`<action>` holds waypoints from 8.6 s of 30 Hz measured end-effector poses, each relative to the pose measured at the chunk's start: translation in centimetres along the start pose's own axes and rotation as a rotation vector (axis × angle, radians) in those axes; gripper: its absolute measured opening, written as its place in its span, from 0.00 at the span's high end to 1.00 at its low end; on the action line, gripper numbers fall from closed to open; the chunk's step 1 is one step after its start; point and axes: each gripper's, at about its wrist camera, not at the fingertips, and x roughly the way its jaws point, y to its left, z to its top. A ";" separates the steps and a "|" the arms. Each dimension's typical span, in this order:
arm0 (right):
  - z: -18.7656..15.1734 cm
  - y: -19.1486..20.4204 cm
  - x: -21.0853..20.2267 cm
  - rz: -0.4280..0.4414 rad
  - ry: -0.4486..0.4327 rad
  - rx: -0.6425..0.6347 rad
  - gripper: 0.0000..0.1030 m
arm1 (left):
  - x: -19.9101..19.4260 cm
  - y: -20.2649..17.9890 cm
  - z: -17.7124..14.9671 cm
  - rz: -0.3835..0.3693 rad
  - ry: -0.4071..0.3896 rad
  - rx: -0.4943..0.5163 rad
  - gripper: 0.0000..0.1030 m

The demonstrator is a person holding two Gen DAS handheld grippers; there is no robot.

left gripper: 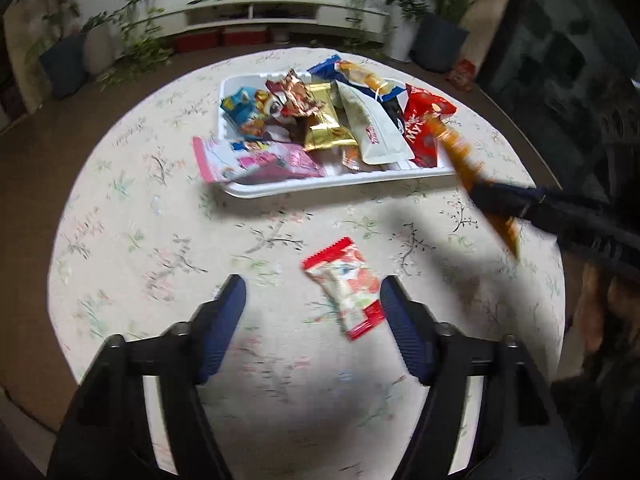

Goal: Organize snacks

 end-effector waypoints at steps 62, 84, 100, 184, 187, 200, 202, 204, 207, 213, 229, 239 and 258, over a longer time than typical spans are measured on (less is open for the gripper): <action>-3.3 0.6 1.9 -0.033 0.052 -0.057 0.79 | -1.9 0.9 -4.0 0.150 -0.096 0.048 0.20; -3.2 0.7 1.5 -0.037 0.029 -0.048 0.79 | 1.0 1.9 -2.3 0.079 -0.005 0.093 0.73; 6.1 -0.2 -1.5 -0.072 -0.085 0.024 0.79 | -3.3 2.2 12.6 -0.039 -0.189 0.001 0.73; -9.8 6.5 -13.6 -0.476 -0.308 0.054 0.11 | -13.2 -6.4 -7.0 0.260 -0.317 -0.104 0.00; -9.8 6.6 -13.5 -0.477 -0.302 0.052 0.11 | -13.1 -6.2 -7.1 0.256 -0.314 -0.107 0.00; -10.2 7.1 -12.8 -0.480 -0.276 0.049 0.11 | -12.7 -5.7 -7.3 0.252 -0.309 -0.117 0.00; -10.3 7.2 -12.8 -0.481 -0.275 0.046 0.11 | -12.7 -5.7 -7.3 0.255 -0.309 -0.118 0.00; -10.4 7.2 -12.8 -0.482 -0.275 0.046 0.11 | -12.6 -5.7 -7.3 0.255 -0.309 -0.117 0.00; -10.4 7.2 -12.7 -0.481 -0.274 0.046 0.11 | -12.6 -5.7 -7.4 0.255 -0.307 -0.117 0.00; -10.6 7.4 -12.6 -0.482 -0.270 0.044 0.11 | -12.5 -5.6 -7.5 0.251 -0.307 -0.118 0.00; -10.7 7.5 -12.5 -0.483 -0.266 0.044 0.11 | -12.1 -5.8 -7.7 0.250 -0.303 -0.113 0.00; -10.8 7.4 -12.5 -0.483 -0.263 0.043 0.11 | -12.0 -5.9 -7.7 0.247 -0.300 -0.111 0.00; -10.9 7.5 -12.5 -0.484 -0.261 0.041 0.11 | -11.7 -5.9 -7.8 0.248 -0.297 -0.111 0.00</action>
